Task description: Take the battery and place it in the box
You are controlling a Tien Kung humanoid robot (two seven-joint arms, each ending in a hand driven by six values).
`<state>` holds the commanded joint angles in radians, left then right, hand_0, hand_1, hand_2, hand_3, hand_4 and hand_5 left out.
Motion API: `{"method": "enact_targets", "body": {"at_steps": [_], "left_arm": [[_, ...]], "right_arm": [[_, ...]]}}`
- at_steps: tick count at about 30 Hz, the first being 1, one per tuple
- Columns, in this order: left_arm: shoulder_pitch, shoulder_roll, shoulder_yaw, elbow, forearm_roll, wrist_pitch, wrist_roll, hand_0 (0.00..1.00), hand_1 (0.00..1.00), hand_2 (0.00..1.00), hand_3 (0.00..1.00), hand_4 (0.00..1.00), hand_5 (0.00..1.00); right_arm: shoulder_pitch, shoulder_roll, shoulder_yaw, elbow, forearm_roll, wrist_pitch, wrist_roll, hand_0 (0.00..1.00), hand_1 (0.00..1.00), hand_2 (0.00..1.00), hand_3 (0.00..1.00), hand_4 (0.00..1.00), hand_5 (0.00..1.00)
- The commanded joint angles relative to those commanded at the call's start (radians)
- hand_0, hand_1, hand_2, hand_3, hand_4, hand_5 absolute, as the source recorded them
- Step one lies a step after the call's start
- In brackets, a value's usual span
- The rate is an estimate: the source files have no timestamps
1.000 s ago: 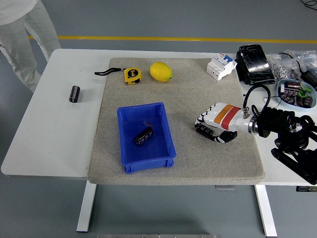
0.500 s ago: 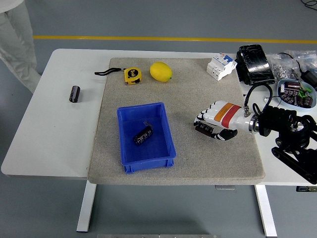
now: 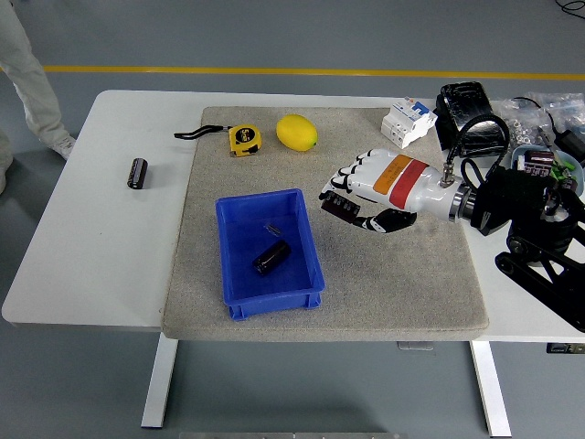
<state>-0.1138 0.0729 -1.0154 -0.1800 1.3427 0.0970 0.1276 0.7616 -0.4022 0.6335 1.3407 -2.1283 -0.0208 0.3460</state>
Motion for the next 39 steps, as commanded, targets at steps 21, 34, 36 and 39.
{"method": "enact_targets", "body": {"at_steps": [21,34,36,39], "left_arm": [[-0.01,0.004,0.05,-0.001,-0.048,0.017,-0.004,0.631,0.592,0.635,0.709,0.713,0.714],[0.0,0.001,0.038,-0.002,-0.039,0.016,0.001,0.63,0.596,0.634,0.711,0.713,0.713],[0.001,0.001,0.036,-0.002,-0.035,0.014,0.002,0.63,0.596,0.634,0.711,0.713,0.713],[0.0,0.001,0.037,-0.002,-0.036,0.012,0.003,0.63,0.596,0.634,0.711,0.713,0.713]], "right_arm": [[0.076,0.156,-0.067,0.016,-0.027,0.073,-0.001,0.621,0.583,0.647,0.632,0.648,0.106],[0.073,0.132,-0.063,0.015,-0.056,0.074,0.032,0.667,0.681,0.772,0.889,0.844,0.12],[0.073,0.13,-0.061,0.015,-0.054,0.074,0.032,0.667,0.681,0.772,0.889,0.844,0.12],[0.07,0.126,-0.049,0.014,-0.043,0.074,0.033,0.667,0.681,0.772,0.889,0.844,0.12]]}}
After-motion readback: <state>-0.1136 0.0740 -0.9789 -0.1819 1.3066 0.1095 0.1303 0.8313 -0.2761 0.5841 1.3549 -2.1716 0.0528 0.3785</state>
